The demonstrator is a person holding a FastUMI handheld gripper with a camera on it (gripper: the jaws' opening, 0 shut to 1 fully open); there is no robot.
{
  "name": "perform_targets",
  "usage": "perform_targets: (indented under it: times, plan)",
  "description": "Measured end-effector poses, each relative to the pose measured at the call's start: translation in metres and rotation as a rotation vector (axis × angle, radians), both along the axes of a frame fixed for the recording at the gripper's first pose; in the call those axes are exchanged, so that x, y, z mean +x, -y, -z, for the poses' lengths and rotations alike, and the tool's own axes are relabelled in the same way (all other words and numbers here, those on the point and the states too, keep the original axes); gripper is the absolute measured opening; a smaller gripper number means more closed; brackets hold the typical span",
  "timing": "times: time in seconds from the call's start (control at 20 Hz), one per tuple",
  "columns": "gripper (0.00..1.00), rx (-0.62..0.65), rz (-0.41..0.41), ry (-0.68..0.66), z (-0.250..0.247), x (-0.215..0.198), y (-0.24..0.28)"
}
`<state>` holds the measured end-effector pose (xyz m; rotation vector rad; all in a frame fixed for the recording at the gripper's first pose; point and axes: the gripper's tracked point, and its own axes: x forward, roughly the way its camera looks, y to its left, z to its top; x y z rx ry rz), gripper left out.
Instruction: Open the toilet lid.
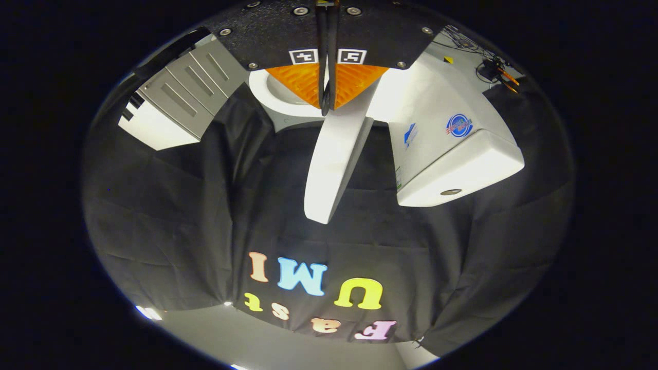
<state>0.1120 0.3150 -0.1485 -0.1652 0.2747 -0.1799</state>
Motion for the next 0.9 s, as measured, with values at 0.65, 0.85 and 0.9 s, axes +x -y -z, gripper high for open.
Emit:
perform_targets:
  times: [0.65, 0.85, 0.9]
  plan:
    - [0.00, -0.016, -0.173, 0.020, -0.003, 0.008, -0.091]
    - [0.00, -0.005, -0.214, 0.021, 0.001, 0.011, -0.117]
    - [0.00, -0.012, -0.221, 0.018, 0.002, 0.011, -0.120]
